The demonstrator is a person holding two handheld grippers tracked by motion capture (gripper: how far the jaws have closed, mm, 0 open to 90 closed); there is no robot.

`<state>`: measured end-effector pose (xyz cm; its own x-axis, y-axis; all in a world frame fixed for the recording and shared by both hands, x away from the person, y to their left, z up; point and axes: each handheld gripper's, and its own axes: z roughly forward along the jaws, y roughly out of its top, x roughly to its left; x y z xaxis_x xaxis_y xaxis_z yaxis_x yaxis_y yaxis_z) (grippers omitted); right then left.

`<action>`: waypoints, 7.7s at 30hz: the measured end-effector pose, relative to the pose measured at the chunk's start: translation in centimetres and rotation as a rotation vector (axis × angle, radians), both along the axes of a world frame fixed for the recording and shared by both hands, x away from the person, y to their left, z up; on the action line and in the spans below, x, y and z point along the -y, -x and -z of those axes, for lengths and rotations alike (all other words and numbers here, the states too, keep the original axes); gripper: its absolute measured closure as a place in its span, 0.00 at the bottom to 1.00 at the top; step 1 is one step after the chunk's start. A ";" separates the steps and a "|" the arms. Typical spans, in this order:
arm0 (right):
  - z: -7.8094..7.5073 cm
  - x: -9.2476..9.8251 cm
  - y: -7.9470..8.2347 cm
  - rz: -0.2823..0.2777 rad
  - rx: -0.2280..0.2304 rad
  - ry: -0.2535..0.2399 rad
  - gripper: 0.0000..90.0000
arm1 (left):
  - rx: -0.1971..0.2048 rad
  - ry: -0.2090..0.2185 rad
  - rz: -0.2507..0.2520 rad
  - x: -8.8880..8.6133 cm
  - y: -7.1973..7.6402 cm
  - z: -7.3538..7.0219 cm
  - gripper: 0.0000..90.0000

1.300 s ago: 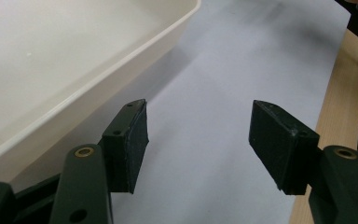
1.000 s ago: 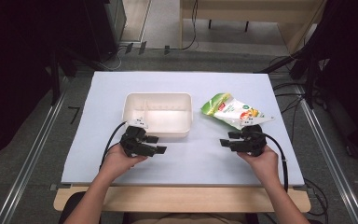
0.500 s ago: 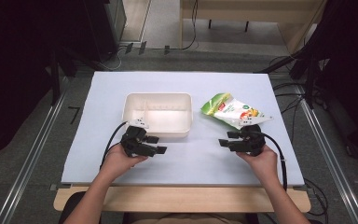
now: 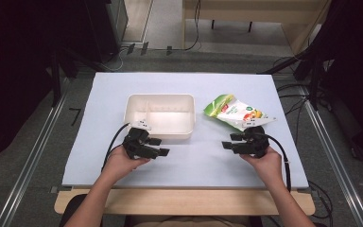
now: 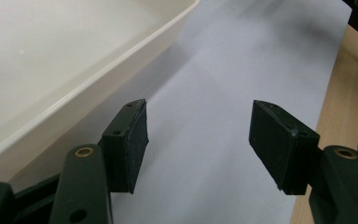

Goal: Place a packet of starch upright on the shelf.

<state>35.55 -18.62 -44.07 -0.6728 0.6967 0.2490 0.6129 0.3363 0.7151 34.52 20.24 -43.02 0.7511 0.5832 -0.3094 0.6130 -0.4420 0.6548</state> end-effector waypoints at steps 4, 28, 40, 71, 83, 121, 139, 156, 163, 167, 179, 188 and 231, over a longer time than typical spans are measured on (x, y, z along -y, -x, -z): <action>-0.1 0.0 0.0 -0.001 0.001 -0.001 0.52 | 0.002 -0.001 -0.002 0.0 0.0 0.0 0.42; -1.7 3.3 -0.5 0.110 -0.003 -0.017 0.62 | 0.010 0.004 -0.009 -0.3 0.0 -0.3 0.42; -1.6 7.2 -2.3 0.235 -0.001 0.029 0.91 | 0.011 0.000 -0.005 -0.1 0.1 -0.2 0.42; 2.4 6.4 -5.2 0.246 -0.127 0.130 1.00 | 0.021 0.000 -0.002 0.0 0.1 -0.2 0.44; 1.9 3.0 -4.6 0.164 -0.102 0.122 1.00 | 0.016 0.025 -0.011 -0.4 0.2 -0.2 0.44; -0.1 0.1 -4.5 0.076 -0.072 0.085 0.84 | 0.017 0.022 -0.048 -1.6 0.9 -0.3 0.44; -2.8 3.6 -3.9 0.161 0.008 0.041 0.53 | 0.015 0.018 -0.036 -1.3 0.7 -0.2 0.44; -3.9 5.7 -8.9 0.233 -0.020 0.039 0.51 | 0.013 0.013 -0.026 -0.8 0.6 -0.1 0.44; -3.6 6.1 -11.5 0.254 -0.049 0.065 0.51 | 0.015 -0.002 -0.013 -0.5 0.6 -0.1 0.44; -2.8 5.8 -13.0 0.274 -0.070 0.096 0.49 | 0.016 -0.003 -0.014 -0.5 0.6 -0.1 0.44; 0.5 5.8 -15.7 0.339 -0.126 0.084 0.45 | 0.014 0.000 -0.016 -0.6 0.6 -0.1 0.44; 2.4 4.7 -16.7 0.338 -0.164 0.073 0.45 | 0.014 0.003 -0.015 -0.6 0.5 0.0 0.44; -1.4 3.9 -14.6 0.321 -0.076 0.108 1.00 | 0.017 0.007 -0.017 -0.5 0.4 -0.1 0.44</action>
<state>50.13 -22.48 -42.71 -0.3972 0.8950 0.2029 0.7499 0.1891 0.6339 34.11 20.77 -42.93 0.7462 0.5940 -0.3005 0.6090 -0.4268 0.6685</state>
